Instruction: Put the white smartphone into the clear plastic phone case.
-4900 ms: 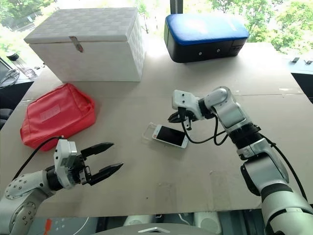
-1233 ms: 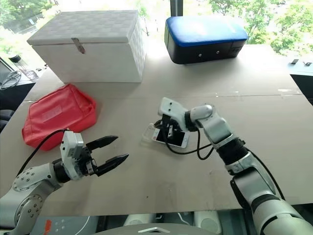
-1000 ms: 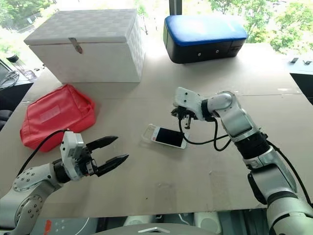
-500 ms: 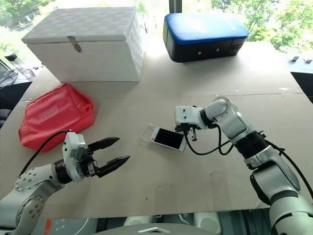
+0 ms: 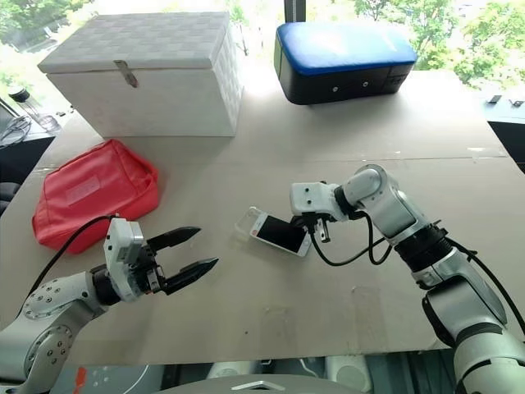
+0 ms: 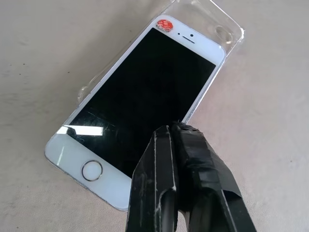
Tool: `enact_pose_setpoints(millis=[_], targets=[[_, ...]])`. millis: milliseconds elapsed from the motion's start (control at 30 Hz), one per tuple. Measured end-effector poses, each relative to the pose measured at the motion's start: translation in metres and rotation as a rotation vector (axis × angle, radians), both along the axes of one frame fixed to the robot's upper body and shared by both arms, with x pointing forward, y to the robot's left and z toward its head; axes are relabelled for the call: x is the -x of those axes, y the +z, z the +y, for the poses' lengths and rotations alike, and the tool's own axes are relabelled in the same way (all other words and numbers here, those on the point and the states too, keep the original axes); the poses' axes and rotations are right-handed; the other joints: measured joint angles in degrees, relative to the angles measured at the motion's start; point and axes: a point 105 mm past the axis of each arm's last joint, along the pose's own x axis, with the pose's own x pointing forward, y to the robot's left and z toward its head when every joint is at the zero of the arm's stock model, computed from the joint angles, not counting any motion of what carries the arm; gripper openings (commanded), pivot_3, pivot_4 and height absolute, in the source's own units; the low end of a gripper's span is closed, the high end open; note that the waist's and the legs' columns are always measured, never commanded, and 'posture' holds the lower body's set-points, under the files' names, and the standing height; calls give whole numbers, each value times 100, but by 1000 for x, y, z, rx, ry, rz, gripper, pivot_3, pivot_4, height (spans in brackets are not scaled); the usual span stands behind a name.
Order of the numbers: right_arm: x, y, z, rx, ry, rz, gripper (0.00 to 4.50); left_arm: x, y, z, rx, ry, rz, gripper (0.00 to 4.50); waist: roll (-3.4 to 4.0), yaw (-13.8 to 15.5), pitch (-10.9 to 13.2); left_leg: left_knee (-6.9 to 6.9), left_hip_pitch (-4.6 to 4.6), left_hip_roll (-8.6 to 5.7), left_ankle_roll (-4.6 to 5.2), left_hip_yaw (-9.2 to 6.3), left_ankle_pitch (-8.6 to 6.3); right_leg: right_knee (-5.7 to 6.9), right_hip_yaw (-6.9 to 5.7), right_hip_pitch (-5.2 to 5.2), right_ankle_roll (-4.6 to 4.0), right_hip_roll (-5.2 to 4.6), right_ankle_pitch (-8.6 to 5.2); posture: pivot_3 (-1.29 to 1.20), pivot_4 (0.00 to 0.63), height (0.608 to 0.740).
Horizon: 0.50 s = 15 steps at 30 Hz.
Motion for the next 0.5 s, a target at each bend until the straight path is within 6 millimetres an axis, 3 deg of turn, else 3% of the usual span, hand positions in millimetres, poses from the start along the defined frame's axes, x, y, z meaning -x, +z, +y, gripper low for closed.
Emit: enact_pose_setpoints(millis=[333,500], targets=[[-7,-1,-11,29,-44,-17,71,1,-1,-1,-10,-14,11,4500,0,0,0,0,0,0,0,1,0,0,0,0,1,1,1,0,150,740],[0,-4,-11,32,-19,15,71,2,-3,-4,-12,-34,21,4500,0,0,0,0,0,0,0,1,0,0,0,0,2,1,1,0,150,740]])
